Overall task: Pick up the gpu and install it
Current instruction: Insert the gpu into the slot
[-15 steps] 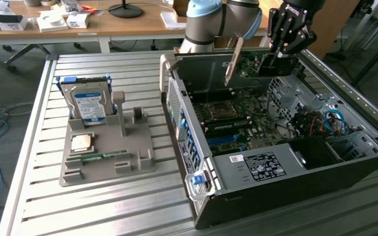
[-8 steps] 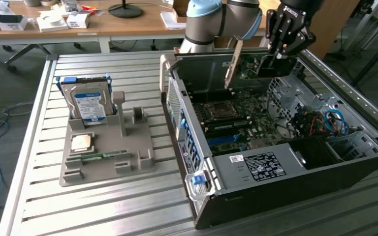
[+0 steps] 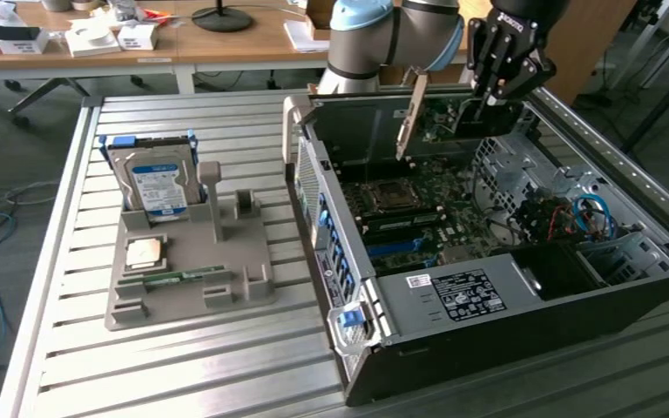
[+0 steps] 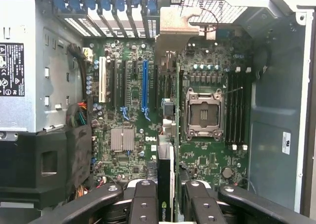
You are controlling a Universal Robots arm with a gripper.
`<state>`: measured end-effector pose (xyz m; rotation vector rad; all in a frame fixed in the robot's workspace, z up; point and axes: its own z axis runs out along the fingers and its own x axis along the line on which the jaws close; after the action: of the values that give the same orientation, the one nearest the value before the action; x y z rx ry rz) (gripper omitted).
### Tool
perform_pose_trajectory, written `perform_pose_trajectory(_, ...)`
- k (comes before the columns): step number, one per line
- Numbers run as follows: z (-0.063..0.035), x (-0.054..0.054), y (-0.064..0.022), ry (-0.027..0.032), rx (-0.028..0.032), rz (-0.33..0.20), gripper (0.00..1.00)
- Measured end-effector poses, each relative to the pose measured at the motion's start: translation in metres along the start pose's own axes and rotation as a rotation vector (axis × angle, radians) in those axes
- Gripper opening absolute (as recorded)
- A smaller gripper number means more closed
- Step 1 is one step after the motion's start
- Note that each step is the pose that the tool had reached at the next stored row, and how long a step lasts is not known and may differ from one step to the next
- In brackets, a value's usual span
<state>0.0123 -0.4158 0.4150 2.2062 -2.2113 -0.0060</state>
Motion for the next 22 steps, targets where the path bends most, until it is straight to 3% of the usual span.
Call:
perform_pose_trajectory(10,0.0011,0.002,0.0004,-0.0001,-0.0001,0.015,0.26)
perform_pose_trajectory(22,0.0027,0.014,0.0019,-0.0004,-0.0001,0.019,0.26)
